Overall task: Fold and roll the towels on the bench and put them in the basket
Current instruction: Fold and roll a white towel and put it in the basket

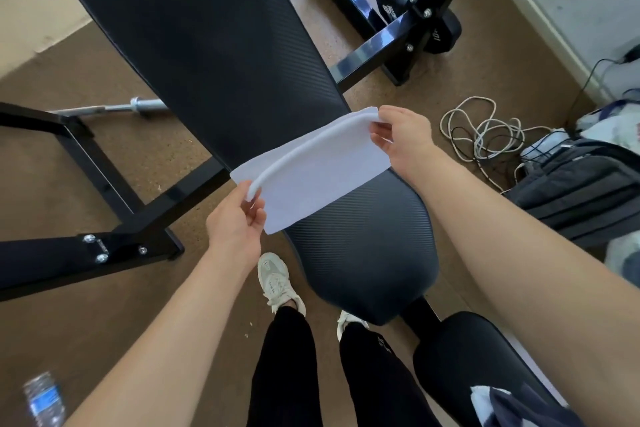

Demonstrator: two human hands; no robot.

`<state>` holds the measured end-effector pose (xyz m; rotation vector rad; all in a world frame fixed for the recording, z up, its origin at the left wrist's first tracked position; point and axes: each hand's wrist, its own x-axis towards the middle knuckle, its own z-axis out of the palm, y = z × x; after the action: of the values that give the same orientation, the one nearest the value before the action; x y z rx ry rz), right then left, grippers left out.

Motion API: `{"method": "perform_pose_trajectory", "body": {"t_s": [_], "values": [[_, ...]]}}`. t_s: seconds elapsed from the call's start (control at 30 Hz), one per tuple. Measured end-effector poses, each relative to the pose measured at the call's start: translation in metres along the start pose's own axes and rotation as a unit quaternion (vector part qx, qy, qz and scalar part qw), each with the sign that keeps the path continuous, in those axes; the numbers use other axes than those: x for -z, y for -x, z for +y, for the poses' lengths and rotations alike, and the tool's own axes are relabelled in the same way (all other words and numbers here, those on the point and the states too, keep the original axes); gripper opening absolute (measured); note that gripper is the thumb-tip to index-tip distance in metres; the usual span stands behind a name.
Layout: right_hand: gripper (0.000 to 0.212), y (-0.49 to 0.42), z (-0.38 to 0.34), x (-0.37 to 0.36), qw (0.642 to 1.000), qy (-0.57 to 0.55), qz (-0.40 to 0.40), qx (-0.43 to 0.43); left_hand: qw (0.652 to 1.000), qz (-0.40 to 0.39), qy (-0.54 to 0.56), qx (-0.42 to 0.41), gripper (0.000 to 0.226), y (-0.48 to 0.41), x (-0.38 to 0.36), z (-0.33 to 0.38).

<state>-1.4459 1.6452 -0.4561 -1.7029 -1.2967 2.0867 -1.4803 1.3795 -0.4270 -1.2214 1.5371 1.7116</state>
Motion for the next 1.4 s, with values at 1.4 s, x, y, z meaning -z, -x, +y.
{"method": "perform_pose_trajectory", "body": {"t_s": [1.4], "values": [[0.019,0.059,0.199,0.117,0.962,0.258,0.089,0.021,0.644,-0.181,-0.594,-0.446,0.027,-0.02,-0.073,0.01]]}}
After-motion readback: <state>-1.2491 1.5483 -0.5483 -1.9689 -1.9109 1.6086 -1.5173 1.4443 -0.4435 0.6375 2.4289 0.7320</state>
